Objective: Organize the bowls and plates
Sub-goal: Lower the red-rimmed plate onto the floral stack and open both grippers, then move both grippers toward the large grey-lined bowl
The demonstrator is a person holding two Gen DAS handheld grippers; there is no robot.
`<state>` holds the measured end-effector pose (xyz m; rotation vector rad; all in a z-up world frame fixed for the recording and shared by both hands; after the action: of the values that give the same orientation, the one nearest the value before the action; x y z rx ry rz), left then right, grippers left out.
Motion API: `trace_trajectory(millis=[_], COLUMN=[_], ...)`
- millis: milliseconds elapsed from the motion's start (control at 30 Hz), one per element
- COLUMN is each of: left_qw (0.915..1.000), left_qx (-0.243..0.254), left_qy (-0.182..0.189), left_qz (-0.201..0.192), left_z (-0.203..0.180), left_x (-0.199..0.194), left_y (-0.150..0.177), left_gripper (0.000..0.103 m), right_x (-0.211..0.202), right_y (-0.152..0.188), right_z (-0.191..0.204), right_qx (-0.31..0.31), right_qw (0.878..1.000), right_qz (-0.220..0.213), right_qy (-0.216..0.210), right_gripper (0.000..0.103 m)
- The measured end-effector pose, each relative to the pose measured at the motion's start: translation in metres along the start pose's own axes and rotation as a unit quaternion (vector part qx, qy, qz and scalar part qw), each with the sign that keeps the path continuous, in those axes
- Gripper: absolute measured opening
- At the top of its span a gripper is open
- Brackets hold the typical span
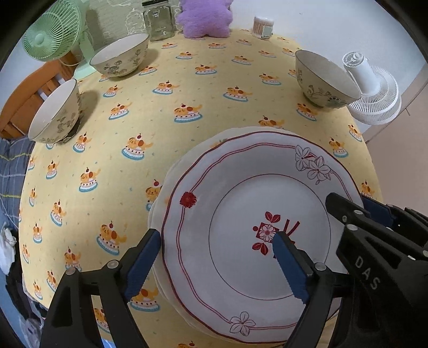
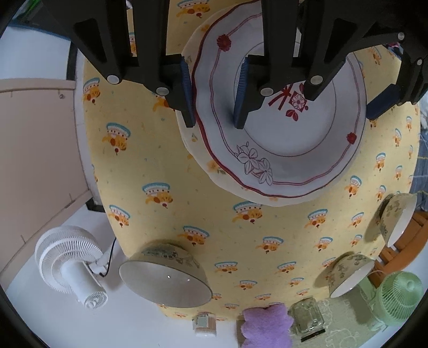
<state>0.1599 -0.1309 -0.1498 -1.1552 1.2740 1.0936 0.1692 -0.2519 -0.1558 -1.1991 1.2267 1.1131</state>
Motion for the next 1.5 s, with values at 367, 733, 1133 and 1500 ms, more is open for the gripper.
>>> trace_trajectory(millis=[367,733,1133,1500], left_qw=[0.9999,0.9993,0.9968,0.9919], left_qx=[0.011,0.023,0.031,0.023], left_qy=[0.004,0.023,0.022,-0.002], left_qz=[0.002,-0.019,-0.071,-0.125], left_z=[-0.002,0.019,0.102,0.197], left_x=[0.002,-0.018,-0.059,-0.09], left_y=[0.001,0.008,0.009,-0.015], left_gripper=[0.091,0.093,0.092,0.092], right_x=[0.003,-0.01,-0.054,-0.088], right_y=[-0.003,0.005,0.012,-0.007], right_z=[0.004,0.015,0.082,0.172], right_qx=[-0.005,0.013,0.041,0.05], right_qw=[0.999,0.999,0.996,0.992], right_qz=[-0.005,-0.012,-0.063,-0.115], right_qy=[0.034,0.028,0.038,0.019], right_gripper=[0.05,0.076,0.075,0.075])
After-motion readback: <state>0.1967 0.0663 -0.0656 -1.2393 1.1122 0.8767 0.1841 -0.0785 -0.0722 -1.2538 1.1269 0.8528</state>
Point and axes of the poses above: each gripper's, at about its wrist camera, not at the fingertips, and x roughly the way its jaws point, z to its left, y to its underside, the point moved 8 cm from there along x, roughly the way its jaws point, and after that the axes turned 15 degrees about z, right-handed, at the moved point
